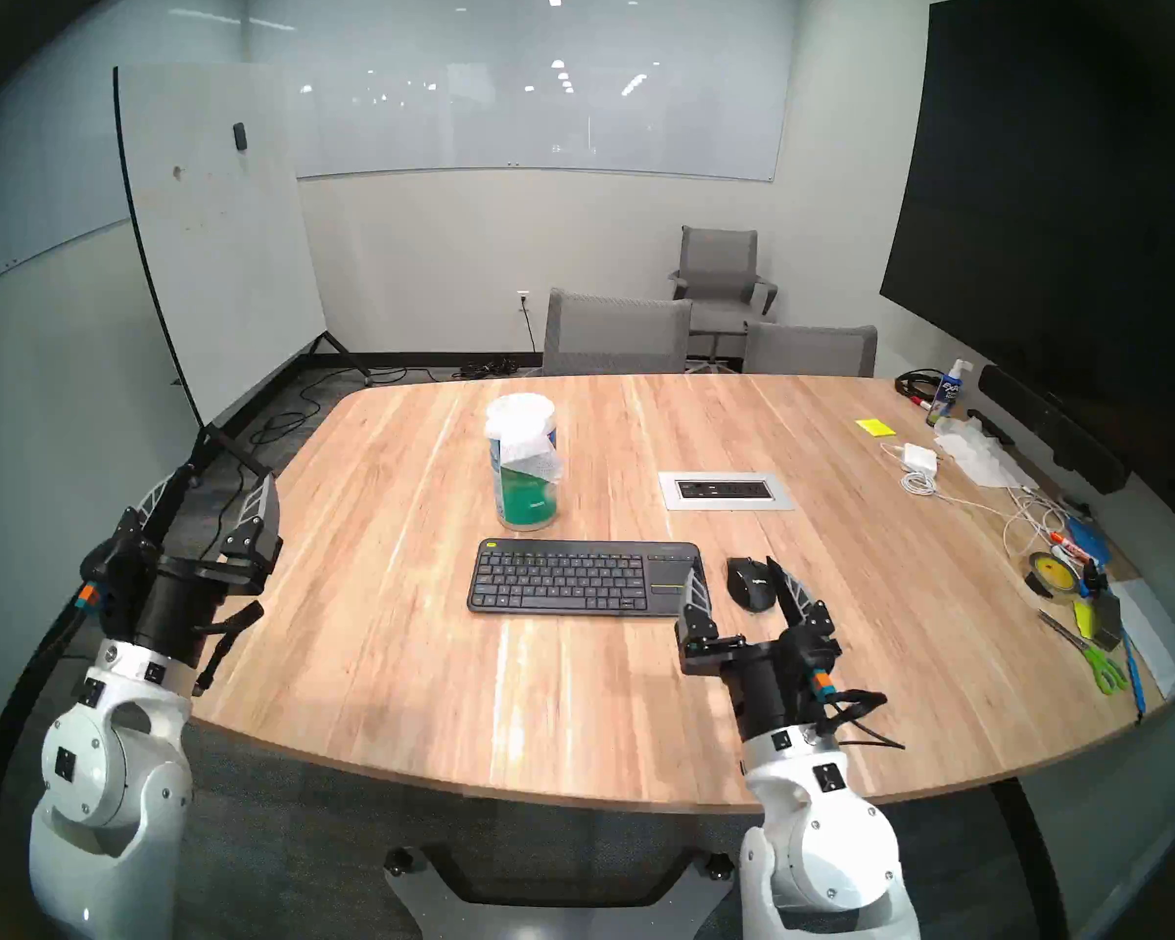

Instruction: Wipe the keyboards and mice with a disinfecting wipe, then set the wipe down

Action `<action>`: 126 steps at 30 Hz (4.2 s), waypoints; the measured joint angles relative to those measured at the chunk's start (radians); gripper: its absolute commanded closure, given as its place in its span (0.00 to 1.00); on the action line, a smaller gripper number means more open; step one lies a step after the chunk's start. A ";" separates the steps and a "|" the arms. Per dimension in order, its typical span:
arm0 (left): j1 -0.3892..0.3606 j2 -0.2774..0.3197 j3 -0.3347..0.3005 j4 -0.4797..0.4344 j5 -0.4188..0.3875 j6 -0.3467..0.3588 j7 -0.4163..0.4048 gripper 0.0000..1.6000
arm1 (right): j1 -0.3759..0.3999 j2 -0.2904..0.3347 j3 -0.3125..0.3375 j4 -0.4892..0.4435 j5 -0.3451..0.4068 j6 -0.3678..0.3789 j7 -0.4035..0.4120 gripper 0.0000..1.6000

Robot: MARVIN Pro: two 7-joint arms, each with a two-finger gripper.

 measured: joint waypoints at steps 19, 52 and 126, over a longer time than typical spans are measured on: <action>-0.022 0.058 -0.076 0.052 -0.146 0.015 -0.130 0.00 | 0.077 0.055 -0.125 0.035 -0.066 0.062 -0.111 0.00; -0.189 0.202 -0.127 0.264 -0.349 0.156 -0.331 0.00 | 0.340 0.072 -0.208 0.272 -0.190 0.044 -0.218 0.00; -0.931 0.390 0.406 0.769 -0.401 0.329 -0.314 1.00 | 0.351 0.147 -0.133 0.305 -0.083 0.041 -0.043 0.00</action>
